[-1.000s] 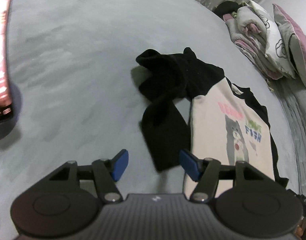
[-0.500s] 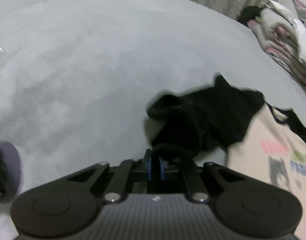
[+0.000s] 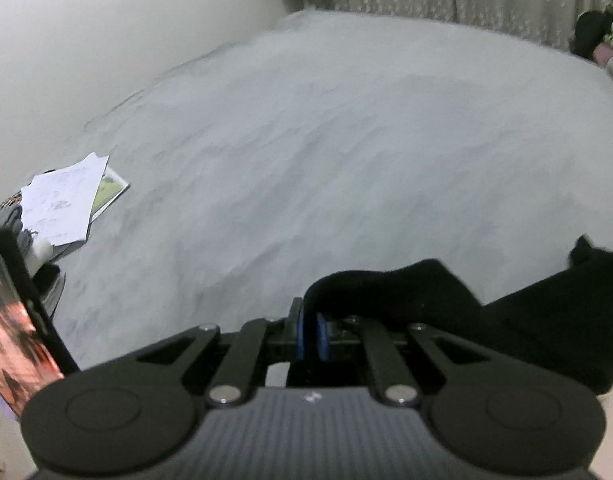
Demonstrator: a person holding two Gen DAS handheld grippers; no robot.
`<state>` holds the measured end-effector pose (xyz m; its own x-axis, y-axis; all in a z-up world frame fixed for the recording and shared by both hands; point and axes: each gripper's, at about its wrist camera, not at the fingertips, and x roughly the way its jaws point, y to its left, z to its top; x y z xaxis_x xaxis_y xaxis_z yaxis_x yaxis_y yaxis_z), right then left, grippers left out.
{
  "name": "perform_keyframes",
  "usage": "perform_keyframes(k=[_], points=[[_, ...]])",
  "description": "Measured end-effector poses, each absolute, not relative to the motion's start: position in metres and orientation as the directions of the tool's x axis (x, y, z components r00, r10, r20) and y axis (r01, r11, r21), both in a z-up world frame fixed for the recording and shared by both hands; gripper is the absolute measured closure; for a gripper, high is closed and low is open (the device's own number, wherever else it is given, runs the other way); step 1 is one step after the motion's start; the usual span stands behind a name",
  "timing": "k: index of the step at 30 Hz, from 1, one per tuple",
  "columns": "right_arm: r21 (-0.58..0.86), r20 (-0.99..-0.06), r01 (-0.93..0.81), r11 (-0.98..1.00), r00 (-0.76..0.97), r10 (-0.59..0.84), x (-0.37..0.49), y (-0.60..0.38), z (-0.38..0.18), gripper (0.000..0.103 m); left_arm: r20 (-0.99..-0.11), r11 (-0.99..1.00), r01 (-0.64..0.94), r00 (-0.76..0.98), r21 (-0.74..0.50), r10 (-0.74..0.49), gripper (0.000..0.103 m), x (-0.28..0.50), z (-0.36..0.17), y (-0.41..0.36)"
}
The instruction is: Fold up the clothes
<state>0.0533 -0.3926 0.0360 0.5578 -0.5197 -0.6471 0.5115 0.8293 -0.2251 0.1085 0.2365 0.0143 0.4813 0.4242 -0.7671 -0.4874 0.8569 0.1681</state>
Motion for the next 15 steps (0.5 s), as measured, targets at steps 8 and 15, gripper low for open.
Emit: perform_keyframes(k=[8, 15], points=[[-0.293, -0.605, 0.624, 0.724, 0.465, -0.646, 0.073, -0.436, 0.031, 0.096, -0.736, 0.818, -0.537, 0.466, 0.206, 0.491, 0.096, 0.123, 0.011, 0.241], [-0.225, -0.635, 0.578, 0.784, 0.524, -0.568, 0.077, -0.45, 0.035, 0.094, -0.738, 0.802, -0.567, 0.456, 0.189, 0.497, 0.089, 0.138, 0.017, 0.243]])
